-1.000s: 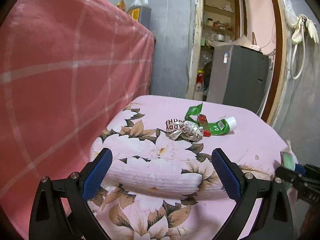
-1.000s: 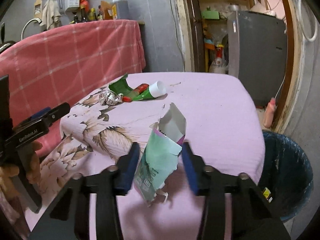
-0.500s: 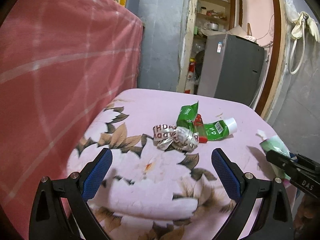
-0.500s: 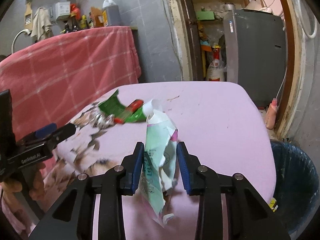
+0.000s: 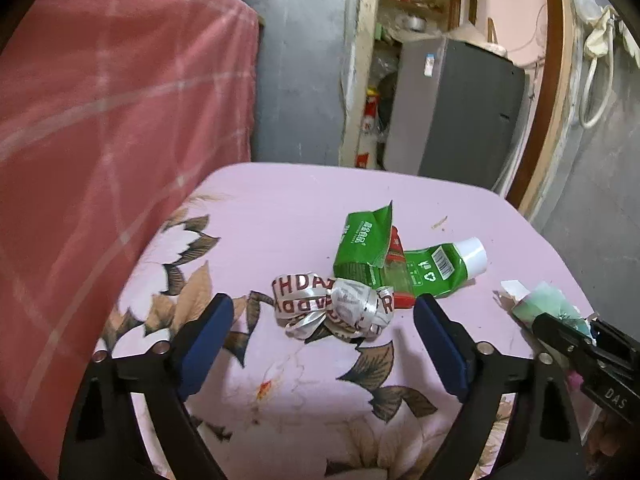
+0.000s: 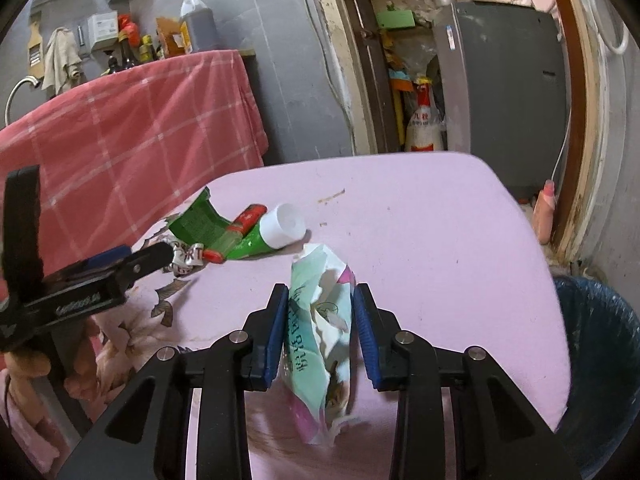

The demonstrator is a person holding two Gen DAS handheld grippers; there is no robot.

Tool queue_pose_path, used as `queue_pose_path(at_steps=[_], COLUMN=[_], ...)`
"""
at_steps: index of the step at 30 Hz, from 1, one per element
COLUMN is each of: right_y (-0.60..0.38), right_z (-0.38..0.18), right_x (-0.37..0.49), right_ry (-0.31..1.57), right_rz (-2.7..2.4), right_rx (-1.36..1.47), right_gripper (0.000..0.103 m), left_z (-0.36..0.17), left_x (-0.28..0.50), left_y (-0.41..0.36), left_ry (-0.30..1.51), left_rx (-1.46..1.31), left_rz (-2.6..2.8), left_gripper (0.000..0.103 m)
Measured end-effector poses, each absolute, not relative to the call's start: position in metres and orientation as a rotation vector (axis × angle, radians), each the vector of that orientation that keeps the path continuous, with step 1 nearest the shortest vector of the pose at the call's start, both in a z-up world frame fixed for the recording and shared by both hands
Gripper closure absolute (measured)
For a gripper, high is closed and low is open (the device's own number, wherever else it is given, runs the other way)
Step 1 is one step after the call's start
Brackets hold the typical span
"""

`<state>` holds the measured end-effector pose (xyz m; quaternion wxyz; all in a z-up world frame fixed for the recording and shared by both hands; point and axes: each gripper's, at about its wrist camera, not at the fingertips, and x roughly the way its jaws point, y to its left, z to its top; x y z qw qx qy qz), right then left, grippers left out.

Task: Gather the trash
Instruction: 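Grasp the silver crumpled foil wrapper with the left tool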

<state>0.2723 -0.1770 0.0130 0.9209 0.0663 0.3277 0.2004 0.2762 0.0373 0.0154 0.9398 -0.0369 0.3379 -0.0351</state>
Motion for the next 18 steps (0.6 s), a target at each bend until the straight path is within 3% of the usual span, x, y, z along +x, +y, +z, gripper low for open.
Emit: queue_pose_path(at_steps=[1, 3, 6, 16, 18], right_y=[-0.1781, -0.1791, -0.1793, -0.1799, -0.1803], right_z=[0.0136, 0.0131, 0.0125, 0.0124, 0.0122], right_x=[0.2723, 0.2728, 0.2731, 0.2702, 0.2689], right_ry=[0.671, 0.676, 0.682, 0.684, 0.684], right_rz=[0.415, 0.421, 0.429, 0.436, 0.438], right_rx=[0.139, 0.137, 0.141, 0.139, 0.14], right_gripper=[0.072, 0.072, 0.071, 0.07, 0.07], left_z=[0.0136, 0.0094, 0.0066, 0.0119, 0.0127], left_x=[0.2786, 0.2837, 0.2863, 0.281, 0.2813], left_y=[0.0374, 0.0394, 0.0441, 0.0454, 0.046], left_ry=[0.705, 0.732, 0.755, 0.759, 0.762], left_rx=[-0.075, -0.071, -0.104, -0.137, -0.143], left_rz=[-0.081, -0.088, -0.105, -0.15, -0.152], left_gripper=[0.017, 0.031, 0.043, 0.054, 0.06])
